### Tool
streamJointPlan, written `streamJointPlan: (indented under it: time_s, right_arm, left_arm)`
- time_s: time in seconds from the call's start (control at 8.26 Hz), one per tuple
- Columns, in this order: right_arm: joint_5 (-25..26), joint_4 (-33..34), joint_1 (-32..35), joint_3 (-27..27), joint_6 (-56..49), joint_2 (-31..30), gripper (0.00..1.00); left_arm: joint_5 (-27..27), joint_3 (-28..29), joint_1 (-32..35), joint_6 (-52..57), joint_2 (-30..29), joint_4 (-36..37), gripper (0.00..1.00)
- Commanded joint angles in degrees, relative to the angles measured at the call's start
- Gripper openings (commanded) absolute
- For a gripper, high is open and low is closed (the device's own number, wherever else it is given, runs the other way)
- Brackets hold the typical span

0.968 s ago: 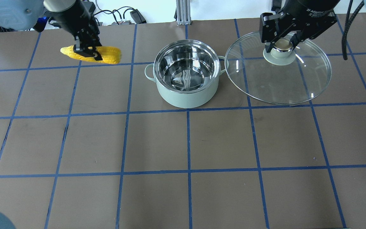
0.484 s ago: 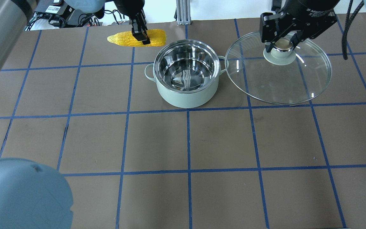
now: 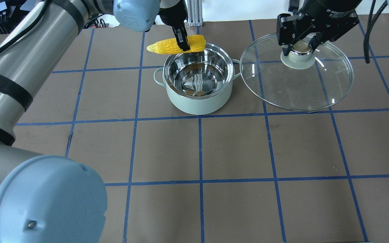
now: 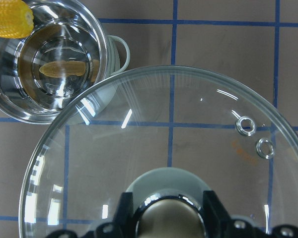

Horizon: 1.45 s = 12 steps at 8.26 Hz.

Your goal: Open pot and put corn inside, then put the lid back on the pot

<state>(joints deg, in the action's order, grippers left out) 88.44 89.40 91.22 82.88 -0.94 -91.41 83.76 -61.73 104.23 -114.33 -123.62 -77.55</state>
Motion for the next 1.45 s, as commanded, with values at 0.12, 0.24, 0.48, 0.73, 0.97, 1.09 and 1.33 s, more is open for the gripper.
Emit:
streamJointPlan:
  time_s: [0.12, 0.24, 0.48, 0.73, 0.97, 1.09, 1.33]
  right_arm:
    - [-0.1, -0.1, -0.7, 0.0, -2.0, 0.0, 0.50]
    - [-0.1, 0.0, -0.8, 0.0, -2.0, 0.0, 0.50]
    - [-0.1, -0.4, -0.8, 0.0, -2.1, 0.0, 0.50]
    - [-0.1, -0.6, -0.8, 0.0, -2.1, 0.0, 0.50]
    - [-0.2, -1.0, -0.8, 0.0, -2.1, 0.0, 0.50]
    - [-0.1, -1.3, -0.9, 0.0, -2.1, 0.0, 0.50]
    - [-0.2, -1.2, -0.9, 0.0, -2.1, 0.0, 0.50]
  left_arm:
    - [-0.1, 0.0, 1.9, -3.3, -2.8, 3.2, 0.00]
    - [-1.6, -0.1, 1.9, -3.6, -3.1, 2.8, 0.00]
    - [-3.0, -0.1, 2.3, -5.4, -4.6, 3.3, 0.00]
    - [-3.0, -0.1, 3.0, -5.4, -5.3, 3.3, 0.00]
    - [-2.8, -0.1, 3.3, -5.6, -6.0, 3.4, 0.00]
    - [-2.7, -0.1, 3.3, -4.7, -6.5, 3.7, 0.01]
    - [-2.2, -0.1, 3.3, -4.7, -6.9, 4.4, 0.52]
